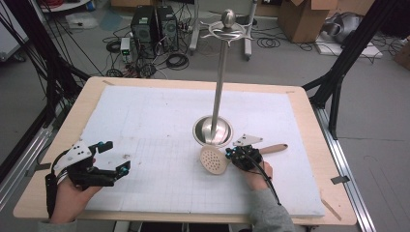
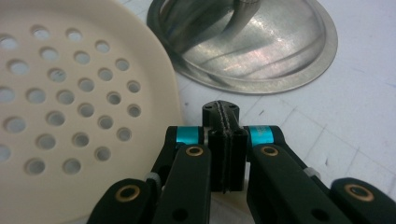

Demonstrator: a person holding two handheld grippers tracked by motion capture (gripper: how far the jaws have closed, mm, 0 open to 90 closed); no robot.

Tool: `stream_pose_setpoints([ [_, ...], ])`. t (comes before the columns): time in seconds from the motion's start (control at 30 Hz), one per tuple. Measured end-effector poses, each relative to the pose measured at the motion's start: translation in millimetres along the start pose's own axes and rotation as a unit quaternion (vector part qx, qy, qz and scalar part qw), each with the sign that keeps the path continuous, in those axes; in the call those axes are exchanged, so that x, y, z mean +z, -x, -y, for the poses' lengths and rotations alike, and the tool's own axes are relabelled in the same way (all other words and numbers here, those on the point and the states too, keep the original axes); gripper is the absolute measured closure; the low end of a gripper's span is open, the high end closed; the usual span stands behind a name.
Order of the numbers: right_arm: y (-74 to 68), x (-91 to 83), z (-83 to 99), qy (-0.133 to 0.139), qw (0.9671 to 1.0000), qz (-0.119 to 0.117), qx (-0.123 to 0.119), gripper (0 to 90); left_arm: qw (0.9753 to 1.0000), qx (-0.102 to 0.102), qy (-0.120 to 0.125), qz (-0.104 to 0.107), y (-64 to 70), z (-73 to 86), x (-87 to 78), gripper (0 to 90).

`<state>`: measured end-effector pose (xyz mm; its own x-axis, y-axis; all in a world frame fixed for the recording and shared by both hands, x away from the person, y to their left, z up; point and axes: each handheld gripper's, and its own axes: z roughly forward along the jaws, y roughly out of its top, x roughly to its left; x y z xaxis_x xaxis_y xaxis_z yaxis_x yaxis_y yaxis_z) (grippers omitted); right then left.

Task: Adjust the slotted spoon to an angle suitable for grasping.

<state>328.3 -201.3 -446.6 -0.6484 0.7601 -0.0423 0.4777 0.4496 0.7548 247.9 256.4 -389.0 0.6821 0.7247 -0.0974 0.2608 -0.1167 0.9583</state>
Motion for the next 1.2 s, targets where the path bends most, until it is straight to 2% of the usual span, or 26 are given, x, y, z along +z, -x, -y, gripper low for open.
stream_pose_setpoints([
  [0.07, -0.9, -3.6, 4.1, 0.005, 1.0, -0.008, 0.002, 90.0, 1.0, 0.001, 0.0, 0.0, 0.1, 0.0, 0.1, 2.7],
  [0.37, -5.9, -12.1, 12.2, 0.008, 0.9999, -0.013, -0.006, 90.0, 1.0, 0.0, -0.002, 0.001, 1.7, 0.1, 0.9, 2.7],
  [0.5, -8.1, -14.3, 13.4, 0.008, 0.9999, -0.01, -0.011, 90.0, 1.0, 0.0, -0.002, 0.002, 1.7, 0.4, 2.3, 2.7],
  [0.57, -9.2, -16.9, 12.8, 0.01, 0.9998, -0.001, -0.02, 90.0, 1.0, 0.0, -0.003, 0.004, 1.8, 0.0, 2.7, 2.7],
  [0.6, -8.8, -25.3, 13.2, 0.024, 0.9996, -0.004, -0.012, 90.0, 1.0, 0.003, 0.0, 0.005, 1.4, -0.5, 3.2, 2.7],
  [0.67, -8.5, -29.5, 13.4, 0.03, 0.9995, -0.001, -0.009, 90.0, 1.0, 0.002, 0.001, 0.005, 1.4, -0.8, 3.7, 2.7],
  [0.73, -5.3, -43.3, 16.0, 0.035, 0.9994, 0.005, -0.004, 90.0, 1.0, 0.001, 0.001, 0.006, 1.1, -0.9, 4.5, 2.7],
  [0.8, 1.2, -59.5, 27.0, 0.04, 0.9991, 0.012, 0.012, 90.0, 1.0, 0.001, 0.002, 0.007, 1.7, -1.7, 5.8, 2.7],
  [0.87, 3.3, -62.7, 30.3, 0.042, 0.9989, 0.012, 0.017, 90.0, 1.0, 0.003, 0.001, 0.006, 1.9, -2.1, 6.6, 2.7],
  [1.0, 17.4, -80.7, 50.0, 0.034, 0.998, 0.03, 0.044, 90.0, 0.9999, 0.004, 0.0, 0.012, 3.6, -3.2, 11.3, 2.7],
  [1.2, 29.5, -90.0, 62.8, 0.013, 0.9967, 0.052, 0.062, 90.0, 0.9998, 0.003, -0.002, 0.018, 3.2, -3.6, 16.8, 2.7],
])
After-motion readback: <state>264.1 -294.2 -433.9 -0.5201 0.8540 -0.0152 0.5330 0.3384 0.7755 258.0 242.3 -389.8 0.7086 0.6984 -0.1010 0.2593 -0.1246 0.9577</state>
